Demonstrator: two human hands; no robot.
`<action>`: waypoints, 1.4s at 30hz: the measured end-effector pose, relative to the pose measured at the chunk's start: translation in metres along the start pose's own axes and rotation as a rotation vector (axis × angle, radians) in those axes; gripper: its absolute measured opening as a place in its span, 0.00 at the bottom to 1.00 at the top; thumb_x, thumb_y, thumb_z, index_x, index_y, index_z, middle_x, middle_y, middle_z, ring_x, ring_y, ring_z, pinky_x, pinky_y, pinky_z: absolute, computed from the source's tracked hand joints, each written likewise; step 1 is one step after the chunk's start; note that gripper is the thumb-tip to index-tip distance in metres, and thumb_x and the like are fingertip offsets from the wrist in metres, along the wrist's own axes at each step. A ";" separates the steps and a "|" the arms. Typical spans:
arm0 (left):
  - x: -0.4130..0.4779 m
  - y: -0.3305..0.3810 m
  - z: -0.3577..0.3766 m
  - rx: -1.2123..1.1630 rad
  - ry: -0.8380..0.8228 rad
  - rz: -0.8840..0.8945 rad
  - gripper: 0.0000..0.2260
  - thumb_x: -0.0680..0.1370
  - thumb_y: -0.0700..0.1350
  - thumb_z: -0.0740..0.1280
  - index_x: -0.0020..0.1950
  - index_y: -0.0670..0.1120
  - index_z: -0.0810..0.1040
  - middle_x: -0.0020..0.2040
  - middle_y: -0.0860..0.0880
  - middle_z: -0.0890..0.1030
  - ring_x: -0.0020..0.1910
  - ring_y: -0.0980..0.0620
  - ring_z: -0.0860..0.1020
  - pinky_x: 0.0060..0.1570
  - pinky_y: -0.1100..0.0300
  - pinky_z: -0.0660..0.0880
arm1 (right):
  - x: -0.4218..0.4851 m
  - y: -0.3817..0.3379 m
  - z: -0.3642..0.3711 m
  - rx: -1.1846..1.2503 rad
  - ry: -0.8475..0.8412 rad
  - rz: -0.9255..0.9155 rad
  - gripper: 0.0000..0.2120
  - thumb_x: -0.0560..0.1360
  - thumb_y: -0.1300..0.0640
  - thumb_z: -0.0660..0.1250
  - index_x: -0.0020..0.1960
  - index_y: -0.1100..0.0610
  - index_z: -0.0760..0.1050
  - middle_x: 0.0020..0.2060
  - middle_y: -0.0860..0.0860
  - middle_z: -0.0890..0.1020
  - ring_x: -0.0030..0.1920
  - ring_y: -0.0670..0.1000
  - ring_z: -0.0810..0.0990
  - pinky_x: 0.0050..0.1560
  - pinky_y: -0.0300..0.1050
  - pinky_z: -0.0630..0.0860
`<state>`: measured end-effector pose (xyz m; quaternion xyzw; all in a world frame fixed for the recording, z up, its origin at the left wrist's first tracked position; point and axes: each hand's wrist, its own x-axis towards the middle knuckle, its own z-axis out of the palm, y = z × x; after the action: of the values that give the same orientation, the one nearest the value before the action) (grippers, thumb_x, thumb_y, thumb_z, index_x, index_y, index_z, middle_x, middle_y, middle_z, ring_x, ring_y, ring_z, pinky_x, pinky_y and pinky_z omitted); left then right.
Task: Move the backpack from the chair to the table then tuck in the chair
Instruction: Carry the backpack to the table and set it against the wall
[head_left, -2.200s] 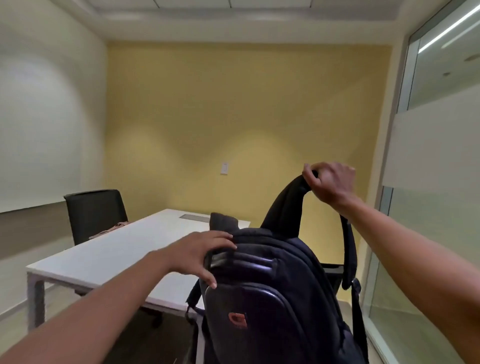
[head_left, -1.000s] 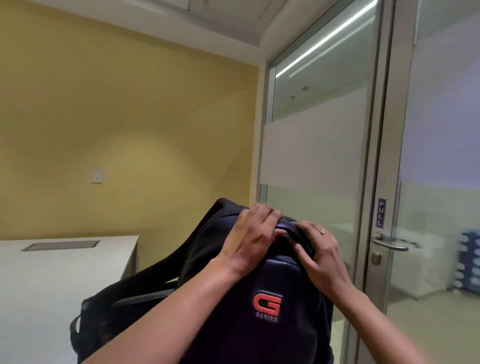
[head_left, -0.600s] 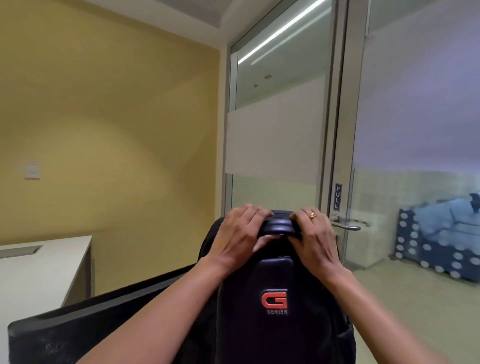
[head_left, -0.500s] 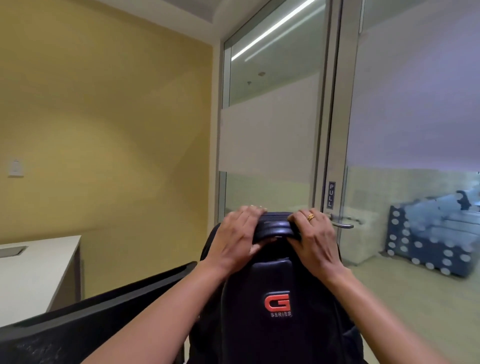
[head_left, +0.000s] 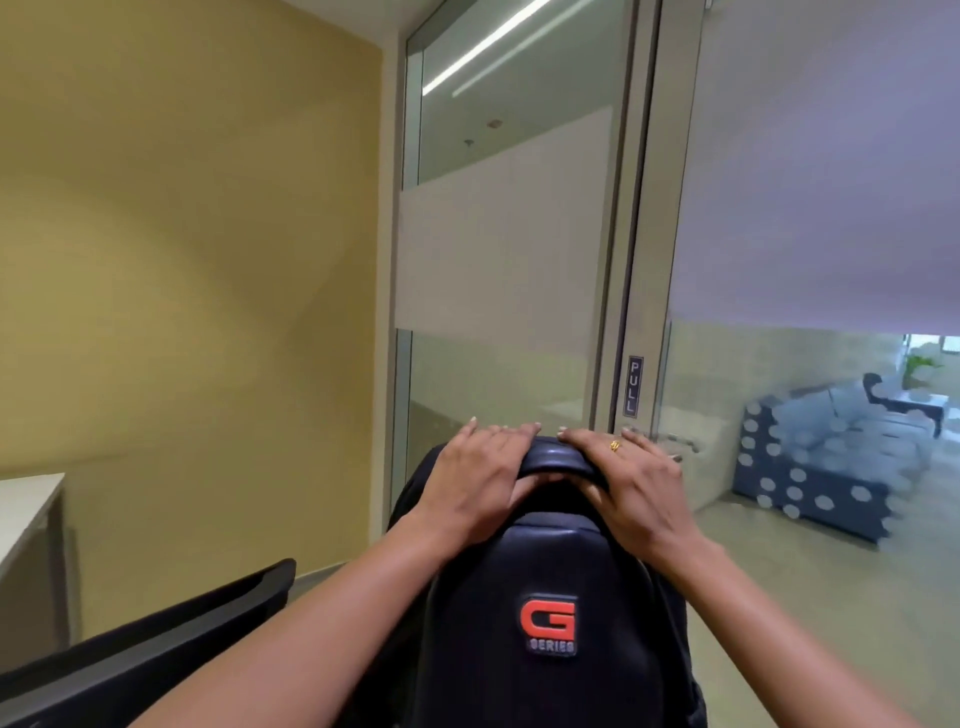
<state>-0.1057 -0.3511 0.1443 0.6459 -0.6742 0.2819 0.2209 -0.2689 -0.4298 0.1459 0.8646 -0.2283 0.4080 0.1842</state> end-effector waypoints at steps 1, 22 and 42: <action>0.001 -0.004 0.002 0.003 -0.011 0.006 0.25 0.78 0.57 0.55 0.71 0.45 0.63 0.67 0.45 0.73 0.66 0.48 0.70 0.69 0.54 0.58 | 0.001 0.001 0.005 0.018 0.006 -0.008 0.20 0.69 0.47 0.57 0.53 0.56 0.79 0.44 0.53 0.86 0.41 0.53 0.84 0.44 0.50 0.79; 0.137 -0.164 0.161 0.169 -0.084 -0.210 0.31 0.74 0.67 0.47 0.59 0.46 0.74 0.58 0.47 0.79 0.55 0.47 0.76 0.51 0.52 0.72 | 0.154 0.110 0.255 0.135 -0.107 -0.144 0.16 0.75 0.47 0.62 0.61 0.53 0.72 0.53 0.53 0.82 0.53 0.56 0.79 0.41 0.52 0.74; 0.274 -0.424 0.305 0.383 -0.135 -0.265 0.25 0.77 0.63 0.51 0.60 0.45 0.72 0.59 0.47 0.79 0.57 0.46 0.76 0.51 0.52 0.72 | 0.366 0.138 0.541 0.258 -0.104 -0.240 0.19 0.78 0.43 0.55 0.62 0.53 0.70 0.56 0.52 0.81 0.53 0.56 0.79 0.56 0.51 0.69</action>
<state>0.3178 -0.7613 0.1390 0.7764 -0.5309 0.3291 0.0838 0.1974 -0.9067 0.1292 0.9220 -0.0785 0.3637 0.1072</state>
